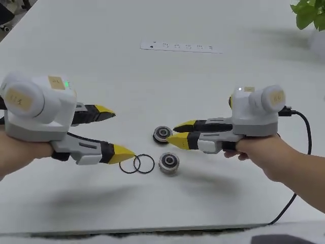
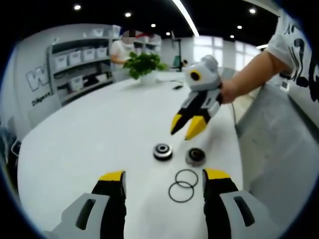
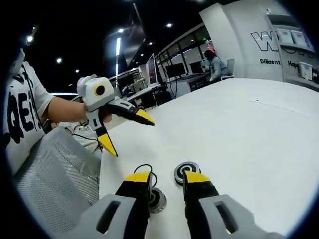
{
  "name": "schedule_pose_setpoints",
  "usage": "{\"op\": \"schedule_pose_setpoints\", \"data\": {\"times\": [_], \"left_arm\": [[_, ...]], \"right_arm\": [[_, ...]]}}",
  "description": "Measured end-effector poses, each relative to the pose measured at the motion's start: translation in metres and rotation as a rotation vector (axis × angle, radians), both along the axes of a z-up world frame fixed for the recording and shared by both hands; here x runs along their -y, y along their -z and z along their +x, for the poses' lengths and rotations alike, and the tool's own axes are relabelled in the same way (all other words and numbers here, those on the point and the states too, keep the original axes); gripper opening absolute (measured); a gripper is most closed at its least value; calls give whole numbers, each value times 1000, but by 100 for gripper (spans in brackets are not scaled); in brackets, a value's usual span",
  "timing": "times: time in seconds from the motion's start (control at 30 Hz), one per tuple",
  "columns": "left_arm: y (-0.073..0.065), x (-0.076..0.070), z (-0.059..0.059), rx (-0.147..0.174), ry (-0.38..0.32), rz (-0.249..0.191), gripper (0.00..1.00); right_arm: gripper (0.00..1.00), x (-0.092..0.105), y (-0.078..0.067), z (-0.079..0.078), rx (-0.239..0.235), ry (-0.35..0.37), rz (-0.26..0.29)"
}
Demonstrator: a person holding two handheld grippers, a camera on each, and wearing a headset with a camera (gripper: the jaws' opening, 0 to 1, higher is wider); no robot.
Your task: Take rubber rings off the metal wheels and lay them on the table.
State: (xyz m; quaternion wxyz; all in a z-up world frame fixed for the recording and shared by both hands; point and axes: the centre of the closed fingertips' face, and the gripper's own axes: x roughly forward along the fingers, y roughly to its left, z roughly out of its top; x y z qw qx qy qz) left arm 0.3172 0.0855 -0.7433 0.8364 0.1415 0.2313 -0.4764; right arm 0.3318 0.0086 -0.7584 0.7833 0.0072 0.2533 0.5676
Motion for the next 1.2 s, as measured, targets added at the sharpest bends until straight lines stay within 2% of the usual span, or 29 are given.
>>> {"op": "schedule_pose_setpoints", "data": {"times": [0.2,0.63,1.2], "left_arm": [[1,0,5,-1,0,2,63],[-2,2,15,9,1,-3,63],[5,7,27,3,-1,10,63]], "right_arm": [[25,4,4,5,22,9,-22],[27,8,8,14,41,22,-42],[27,9,15,20,60,24,-59]]}}
